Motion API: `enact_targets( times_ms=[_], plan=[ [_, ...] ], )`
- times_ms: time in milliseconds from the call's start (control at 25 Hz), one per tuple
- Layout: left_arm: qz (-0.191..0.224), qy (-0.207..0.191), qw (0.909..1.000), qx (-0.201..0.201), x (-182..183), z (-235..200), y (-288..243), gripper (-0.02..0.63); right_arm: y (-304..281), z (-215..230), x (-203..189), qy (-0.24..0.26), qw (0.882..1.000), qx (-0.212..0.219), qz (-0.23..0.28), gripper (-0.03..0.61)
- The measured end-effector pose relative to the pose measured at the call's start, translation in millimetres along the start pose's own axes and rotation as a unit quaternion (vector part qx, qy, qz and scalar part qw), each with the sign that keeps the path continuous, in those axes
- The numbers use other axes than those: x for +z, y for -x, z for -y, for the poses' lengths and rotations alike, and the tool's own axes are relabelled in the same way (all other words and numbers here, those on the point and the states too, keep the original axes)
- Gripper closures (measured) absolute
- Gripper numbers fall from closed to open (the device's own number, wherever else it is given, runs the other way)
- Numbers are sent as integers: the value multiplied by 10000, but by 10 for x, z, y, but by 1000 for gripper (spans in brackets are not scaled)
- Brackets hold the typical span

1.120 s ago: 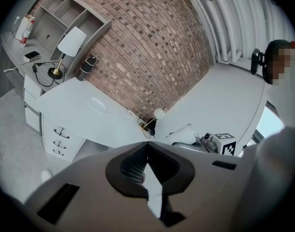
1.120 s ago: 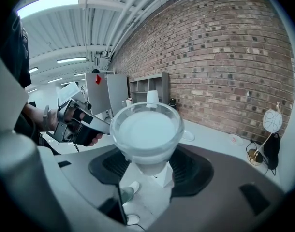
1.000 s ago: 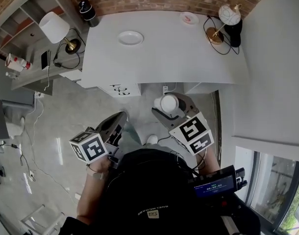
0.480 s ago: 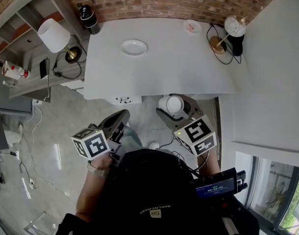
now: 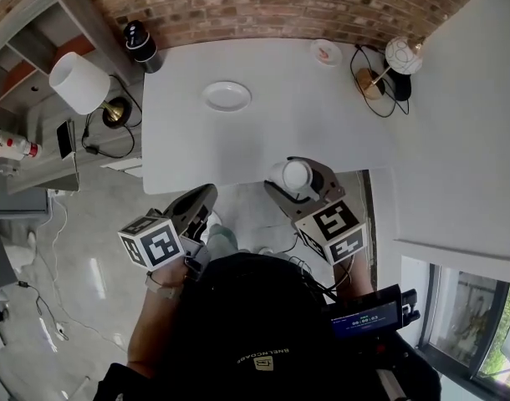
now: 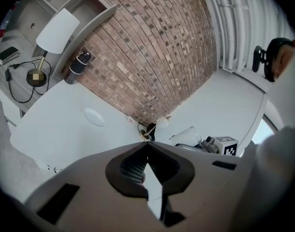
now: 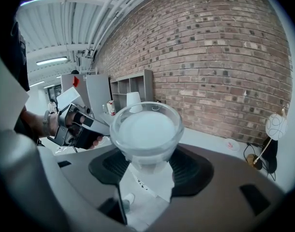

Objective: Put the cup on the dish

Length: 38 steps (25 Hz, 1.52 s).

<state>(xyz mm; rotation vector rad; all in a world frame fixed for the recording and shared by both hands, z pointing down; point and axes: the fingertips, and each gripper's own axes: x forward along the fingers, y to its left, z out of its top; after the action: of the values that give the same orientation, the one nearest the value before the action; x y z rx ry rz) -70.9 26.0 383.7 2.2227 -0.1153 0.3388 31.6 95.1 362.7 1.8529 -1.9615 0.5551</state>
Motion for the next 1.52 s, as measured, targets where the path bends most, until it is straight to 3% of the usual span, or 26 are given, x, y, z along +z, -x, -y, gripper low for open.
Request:
enact_targets(
  times_ms=[760,1160,1520],
  plan=[
    [-183,9,9997,-153,982,-893,160,607,-1031,70,639,-370,9983,-452,-49,324],
    [-37,94,9997,211,1112,-1095,340,607,-1308,172,706,-417,9983,-367,-155,322],
    [466,250,9965,655,1172,-1174,348,607,-1624,458,651,-108,9997,-33,-229,324]
  ],
)
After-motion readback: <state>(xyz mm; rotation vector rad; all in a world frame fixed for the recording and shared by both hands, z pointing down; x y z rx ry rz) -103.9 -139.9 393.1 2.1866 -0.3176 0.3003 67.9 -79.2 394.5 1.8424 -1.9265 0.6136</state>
